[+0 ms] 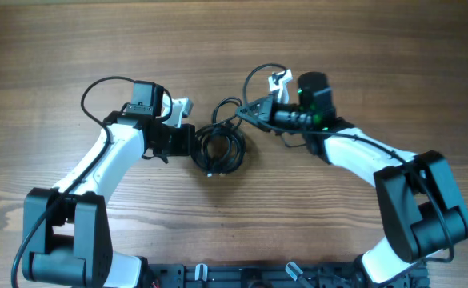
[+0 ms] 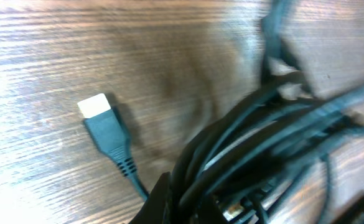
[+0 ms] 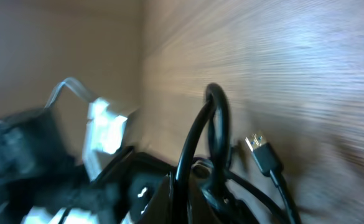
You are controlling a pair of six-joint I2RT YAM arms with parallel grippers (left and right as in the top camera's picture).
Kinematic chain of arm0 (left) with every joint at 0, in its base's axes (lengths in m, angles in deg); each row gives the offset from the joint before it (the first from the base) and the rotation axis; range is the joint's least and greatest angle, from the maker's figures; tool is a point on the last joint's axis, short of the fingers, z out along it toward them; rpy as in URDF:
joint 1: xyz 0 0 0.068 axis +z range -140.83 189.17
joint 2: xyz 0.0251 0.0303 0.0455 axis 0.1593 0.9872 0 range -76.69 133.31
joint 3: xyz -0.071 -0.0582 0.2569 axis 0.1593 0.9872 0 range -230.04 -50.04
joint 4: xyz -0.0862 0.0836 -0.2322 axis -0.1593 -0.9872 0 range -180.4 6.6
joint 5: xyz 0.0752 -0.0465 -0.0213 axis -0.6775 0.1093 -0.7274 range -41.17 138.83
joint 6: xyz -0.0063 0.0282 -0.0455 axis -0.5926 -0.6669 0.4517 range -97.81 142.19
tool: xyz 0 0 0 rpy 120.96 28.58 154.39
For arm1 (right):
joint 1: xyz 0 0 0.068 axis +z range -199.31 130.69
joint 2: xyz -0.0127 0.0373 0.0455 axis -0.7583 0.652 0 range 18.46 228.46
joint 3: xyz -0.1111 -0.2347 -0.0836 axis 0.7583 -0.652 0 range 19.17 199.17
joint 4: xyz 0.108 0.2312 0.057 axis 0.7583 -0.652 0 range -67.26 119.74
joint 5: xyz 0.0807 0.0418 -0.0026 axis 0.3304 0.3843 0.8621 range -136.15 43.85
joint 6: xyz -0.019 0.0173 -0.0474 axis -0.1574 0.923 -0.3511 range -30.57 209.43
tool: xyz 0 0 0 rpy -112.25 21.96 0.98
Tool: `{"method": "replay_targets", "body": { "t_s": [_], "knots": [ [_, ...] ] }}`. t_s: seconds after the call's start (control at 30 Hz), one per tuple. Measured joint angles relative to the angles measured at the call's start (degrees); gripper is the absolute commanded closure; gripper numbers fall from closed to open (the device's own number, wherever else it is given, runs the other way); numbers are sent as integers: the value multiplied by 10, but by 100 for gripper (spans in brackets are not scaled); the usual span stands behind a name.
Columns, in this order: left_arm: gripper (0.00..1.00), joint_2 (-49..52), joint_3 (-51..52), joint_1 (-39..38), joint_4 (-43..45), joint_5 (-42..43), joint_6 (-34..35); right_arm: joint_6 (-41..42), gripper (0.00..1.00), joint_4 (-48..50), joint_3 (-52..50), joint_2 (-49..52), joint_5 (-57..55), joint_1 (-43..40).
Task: Untangle cables
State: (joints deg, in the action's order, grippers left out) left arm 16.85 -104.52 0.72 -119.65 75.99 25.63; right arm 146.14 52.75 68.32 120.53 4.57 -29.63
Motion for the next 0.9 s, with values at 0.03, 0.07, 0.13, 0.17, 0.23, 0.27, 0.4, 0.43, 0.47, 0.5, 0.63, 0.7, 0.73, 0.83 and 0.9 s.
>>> {"method": "replay_targets", "body": {
  "t_s": [0.03,0.07,0.13,0.17,0.23,0.27,0.4,0.43,0.47,0.5,0.63,0.7,0.73,0.83,0.9],
  "knots": [
    [96,0,0,-1,1,-6,7,-8,96,3,0,0,31,-10],
    [96,0,0,-4,1,-26,25,-17,96,4,0,0,66,-21],
    [96,0,-1,-9,-2,-70,65,-31,96,-3,0,1,108,-31],
    [96,-1,-2,-12,-6,-92,90,-35,96,-7,0,2,119,-33],
    [96,-2,-6,-17,-21,-140,136,-40,96,-9,0,5,134,-37],
    [96,-3,-7,-18,-24,-155,152,-41,96,-10,0,7,139,-38],
    [96,-8,-11,-19,-32,-201,212,-43,96,-11,0,15,166,-54],
    [96,-9,-13,-19,-35,-200,219,-43,96,-11,0,16,172,-59],
    [96,-9,-13,-19,-35,-200,223,-44,96,-11,0,16,179,-67],
    [96,-9,-15,-16,-36,-196,227,-43,96,-11,0,18,185,-73],
    [96,-12,-18,10,-38,-152,230,-43,96,-13,0,19,213,-95],
    [96,-12,-18,16,-38,-132,231,-48,96,-36,-1,19,217,-103],
    [96,-12,-18,17,-38,-125,230,-56,96,-57,-1,19,218,-107],
    [96,-12,-16,23,-32,-107,218,-110,96,-169,2,19,206,-112],
    [96,-12,-12,29,-30,-93,202,-146,96,-237,2,19,183,-111]
  ]
}}
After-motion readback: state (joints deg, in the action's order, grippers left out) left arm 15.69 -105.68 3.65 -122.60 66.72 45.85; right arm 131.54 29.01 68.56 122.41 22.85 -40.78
